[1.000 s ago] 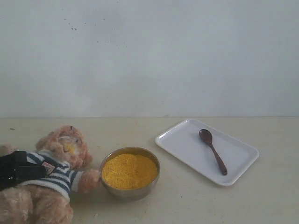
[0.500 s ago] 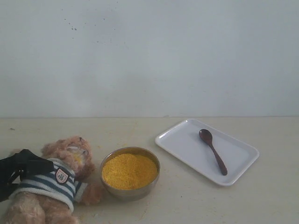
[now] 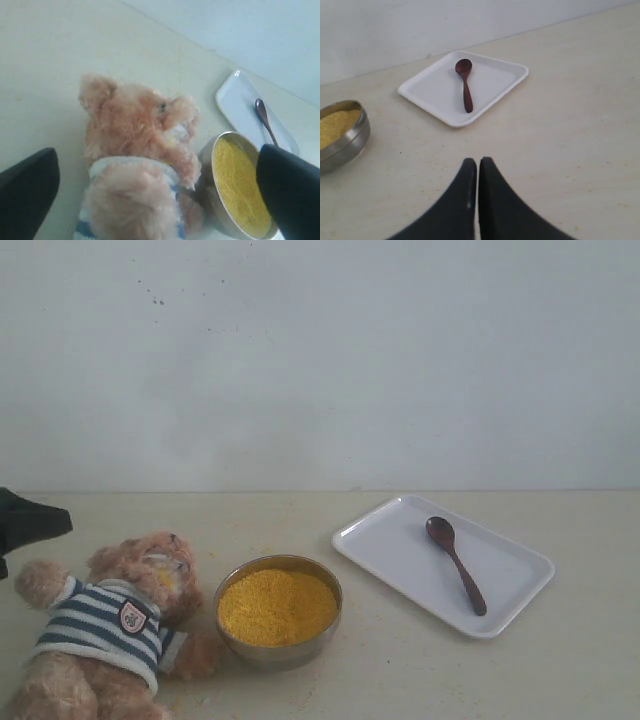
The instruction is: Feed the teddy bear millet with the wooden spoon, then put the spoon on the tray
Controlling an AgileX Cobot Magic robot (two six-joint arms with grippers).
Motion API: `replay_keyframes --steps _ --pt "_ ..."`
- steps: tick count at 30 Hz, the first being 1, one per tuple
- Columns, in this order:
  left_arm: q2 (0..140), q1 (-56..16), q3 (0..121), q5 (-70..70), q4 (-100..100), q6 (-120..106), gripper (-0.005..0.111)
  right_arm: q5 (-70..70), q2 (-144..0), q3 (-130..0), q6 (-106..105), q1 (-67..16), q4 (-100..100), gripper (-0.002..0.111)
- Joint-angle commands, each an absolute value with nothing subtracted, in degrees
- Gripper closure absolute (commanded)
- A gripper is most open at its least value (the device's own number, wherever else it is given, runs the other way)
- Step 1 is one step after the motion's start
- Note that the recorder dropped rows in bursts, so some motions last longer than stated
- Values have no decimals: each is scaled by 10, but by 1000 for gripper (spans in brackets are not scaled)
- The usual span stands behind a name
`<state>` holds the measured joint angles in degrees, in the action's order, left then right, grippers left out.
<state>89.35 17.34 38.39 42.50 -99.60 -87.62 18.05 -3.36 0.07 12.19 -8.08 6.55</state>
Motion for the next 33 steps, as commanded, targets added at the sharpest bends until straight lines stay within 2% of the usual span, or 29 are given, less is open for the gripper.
replay_keyframes --steps 1,2,4,7,8,9,13,21,25,33 --pt "826 177 387 368 -999 -863 3 183 -31 0 120 -80 149 107" --pt "808 177 390 340 -999 -855 8 184 -31 0 120 -80 169 107" --pt "770 177 391 277 -999 -834 27 184 -31 0 120 -80 203 107" --pt "714 177 391 193 -999 -818 73 185 -31 0 120 -80 212 107" --pt "696 177 391 167 -999 -818 92 186 -31 0 120 -80 212 107" --pt "678 177 391 144 -999 -821 101 186 -31 0 120 -80 212 107" --pt "625 177 391 23 -999 -787 103 186 -31 0 120 -80 211 107" --pt "537 177 391 -323 -999 -743 103 185 -31 0 77 -80 145 107" --pt "534 174 388 -334 -963 -773 103 185 -31 0 77 -80 145 107" --pt "439 161 384 -222 -970 -789 103 191 -31 0 78 -80 147 107"
